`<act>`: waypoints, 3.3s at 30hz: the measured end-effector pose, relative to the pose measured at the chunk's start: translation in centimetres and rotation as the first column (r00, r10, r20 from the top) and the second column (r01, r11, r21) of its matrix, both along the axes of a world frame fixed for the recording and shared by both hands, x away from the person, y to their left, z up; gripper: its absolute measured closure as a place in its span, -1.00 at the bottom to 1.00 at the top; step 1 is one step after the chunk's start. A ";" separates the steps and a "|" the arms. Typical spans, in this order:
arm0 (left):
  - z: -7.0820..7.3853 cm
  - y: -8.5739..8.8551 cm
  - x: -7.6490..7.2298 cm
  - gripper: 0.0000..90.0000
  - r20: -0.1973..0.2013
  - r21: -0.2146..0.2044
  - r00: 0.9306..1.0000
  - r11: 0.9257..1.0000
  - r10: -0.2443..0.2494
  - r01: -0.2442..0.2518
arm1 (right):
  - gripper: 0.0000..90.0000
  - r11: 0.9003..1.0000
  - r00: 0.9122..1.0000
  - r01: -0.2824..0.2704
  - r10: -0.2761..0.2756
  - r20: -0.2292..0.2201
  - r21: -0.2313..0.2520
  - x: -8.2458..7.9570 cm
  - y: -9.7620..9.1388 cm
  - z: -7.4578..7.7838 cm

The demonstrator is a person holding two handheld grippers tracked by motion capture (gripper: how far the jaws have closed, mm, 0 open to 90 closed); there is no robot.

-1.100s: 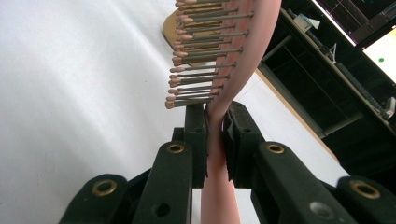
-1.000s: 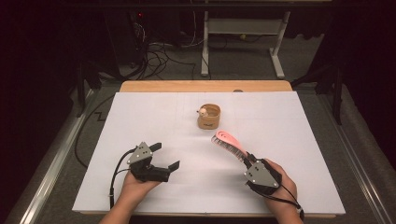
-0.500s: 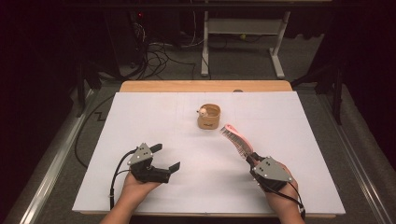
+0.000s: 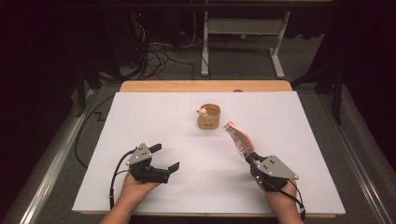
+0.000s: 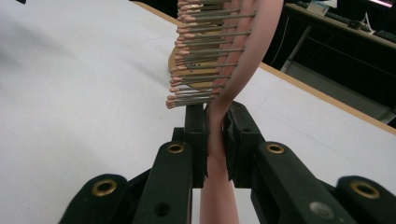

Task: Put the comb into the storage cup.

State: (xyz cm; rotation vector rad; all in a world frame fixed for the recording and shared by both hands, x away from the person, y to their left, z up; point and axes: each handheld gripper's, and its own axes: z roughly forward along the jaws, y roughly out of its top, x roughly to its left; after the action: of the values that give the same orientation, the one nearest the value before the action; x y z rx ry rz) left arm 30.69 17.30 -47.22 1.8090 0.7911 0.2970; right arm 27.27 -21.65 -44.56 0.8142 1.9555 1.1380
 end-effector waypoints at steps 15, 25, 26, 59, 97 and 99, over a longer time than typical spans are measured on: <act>0.0 0.0 0.0 -1.00 0.017 -0.006 1.000 1.000 -0.003 0.003 | 0.82 0.987 0.999 -0.017 0.023 -0.033 0.159 0.3 -1.0 0.1; 0.0 0.1 -0.1 -1.00 0.018 -0.012 1.000 1.000 -0.001 0.002 | 0.82 0.967 0.998 -0.003 0.019 -0.060 0.256 0.5 -1.9 0.0; 0.0 0.1 -0.1 -1.00 0.018 -0.011 1.000 1.000 -0.001 0.001 | 0.82 0.965 0.998 0.000 0.017 -0.062 0.264 0.5 -2.0 0.0; 0.0 0.3 -0.2 -1.00 0.065 0.013 0.998 1.000 0.008 -0.009 | 0.82 0.956 0.999 0.016 0.000 -0.055 0.292 2.6 -1.1 0.8; 0.2 0.8 -0.4 -1.00 0.099 0.030 0.995 0.999 -0.022 0.019 | 0.82 0.956 1.000 0.017 -0.012 -0.018 0.292 7.4 2.3 4.9; 0.2 0.8 -0.4 -1.00 0.103 0.028 0.994 0.999 -0.022 0.020 | 0.82 0.955 1.000 0.017 -0.015 -0.012 0.295 7.5 2.4 5.1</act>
State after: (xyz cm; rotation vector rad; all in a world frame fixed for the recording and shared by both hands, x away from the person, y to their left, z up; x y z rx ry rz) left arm 30.25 18.05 -47.02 1.8107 0.6983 0.3859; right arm 34.73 -19.20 -39.49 0.9890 1.8061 1.4410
